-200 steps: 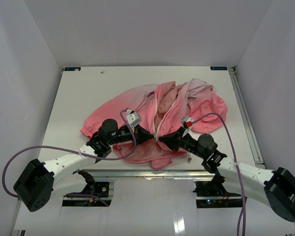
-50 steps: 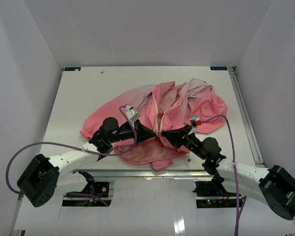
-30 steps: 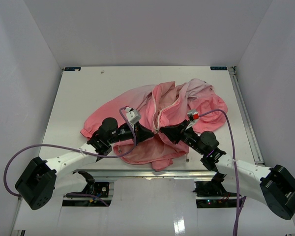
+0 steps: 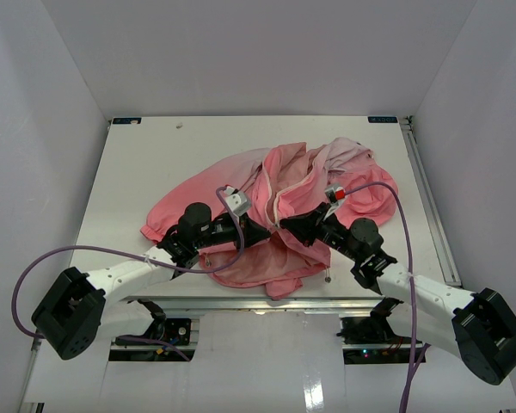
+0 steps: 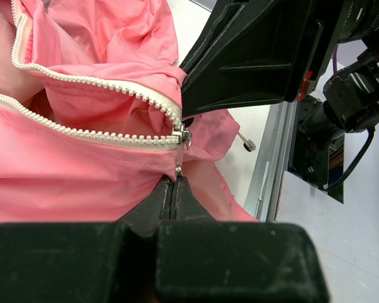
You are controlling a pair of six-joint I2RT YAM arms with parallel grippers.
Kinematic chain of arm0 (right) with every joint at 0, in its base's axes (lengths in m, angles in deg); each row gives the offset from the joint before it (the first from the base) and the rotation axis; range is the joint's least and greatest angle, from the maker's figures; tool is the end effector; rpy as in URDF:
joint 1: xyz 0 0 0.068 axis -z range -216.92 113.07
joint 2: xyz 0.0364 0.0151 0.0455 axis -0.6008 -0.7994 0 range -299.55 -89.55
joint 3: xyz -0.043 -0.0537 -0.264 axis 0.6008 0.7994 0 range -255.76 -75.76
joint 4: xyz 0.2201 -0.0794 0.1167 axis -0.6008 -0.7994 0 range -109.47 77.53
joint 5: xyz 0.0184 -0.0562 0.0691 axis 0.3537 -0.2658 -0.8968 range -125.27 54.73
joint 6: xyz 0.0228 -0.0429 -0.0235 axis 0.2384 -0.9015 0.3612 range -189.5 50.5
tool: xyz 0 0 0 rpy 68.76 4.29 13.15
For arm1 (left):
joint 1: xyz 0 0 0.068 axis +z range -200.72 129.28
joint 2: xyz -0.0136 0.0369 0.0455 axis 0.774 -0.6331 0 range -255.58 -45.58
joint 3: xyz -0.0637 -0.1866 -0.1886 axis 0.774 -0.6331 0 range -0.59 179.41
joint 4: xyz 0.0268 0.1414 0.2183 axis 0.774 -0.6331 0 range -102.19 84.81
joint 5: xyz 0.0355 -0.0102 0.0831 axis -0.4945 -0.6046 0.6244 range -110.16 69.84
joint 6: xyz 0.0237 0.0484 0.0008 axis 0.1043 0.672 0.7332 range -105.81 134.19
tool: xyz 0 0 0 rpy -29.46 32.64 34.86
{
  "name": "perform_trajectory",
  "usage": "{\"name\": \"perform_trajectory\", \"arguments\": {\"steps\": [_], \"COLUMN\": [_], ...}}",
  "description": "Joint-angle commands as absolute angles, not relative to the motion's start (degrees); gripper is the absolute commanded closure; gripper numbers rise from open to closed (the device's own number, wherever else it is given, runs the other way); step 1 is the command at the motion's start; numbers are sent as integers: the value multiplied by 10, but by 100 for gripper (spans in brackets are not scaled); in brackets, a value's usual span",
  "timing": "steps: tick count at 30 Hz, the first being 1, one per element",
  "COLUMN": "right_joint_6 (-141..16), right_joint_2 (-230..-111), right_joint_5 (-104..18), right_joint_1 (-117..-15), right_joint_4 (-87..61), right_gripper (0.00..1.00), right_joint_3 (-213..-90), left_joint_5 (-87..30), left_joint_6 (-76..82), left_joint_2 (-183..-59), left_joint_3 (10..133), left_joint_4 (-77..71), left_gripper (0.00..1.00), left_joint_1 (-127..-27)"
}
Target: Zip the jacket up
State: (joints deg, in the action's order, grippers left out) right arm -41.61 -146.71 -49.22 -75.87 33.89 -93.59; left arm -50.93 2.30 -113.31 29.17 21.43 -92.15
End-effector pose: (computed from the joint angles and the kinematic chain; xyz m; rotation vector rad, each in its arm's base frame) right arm 0.1597 0.1401 0.2398 -0.3603 1.5116 1.1159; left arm 0.1772 -0.1808 0.2338 0.8705 1.6743 -1.1292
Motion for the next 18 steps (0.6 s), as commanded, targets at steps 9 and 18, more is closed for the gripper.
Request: {"name": "perform_trajectory", "arguments": {"steps": [9,18], "right_joint_6": [-414,-408], "right_joint_2": [-1454,-1455], "right_joint_5": [-511,-523], "right_joint_1": [-752,-752], "right_joint_4": [434,454], "right_gripper": [92,92], "right_joint_3": [-925,-903], "left_joint_5": [-499,-489], "left_joint_6": [-44,-76], "left_joint_2": [-1082,-1090], "left_joint_3": [288,299], "left_joint_4": [224,247], "left_gripper": [57,40], "left_joint_1": [-925,-923]}}
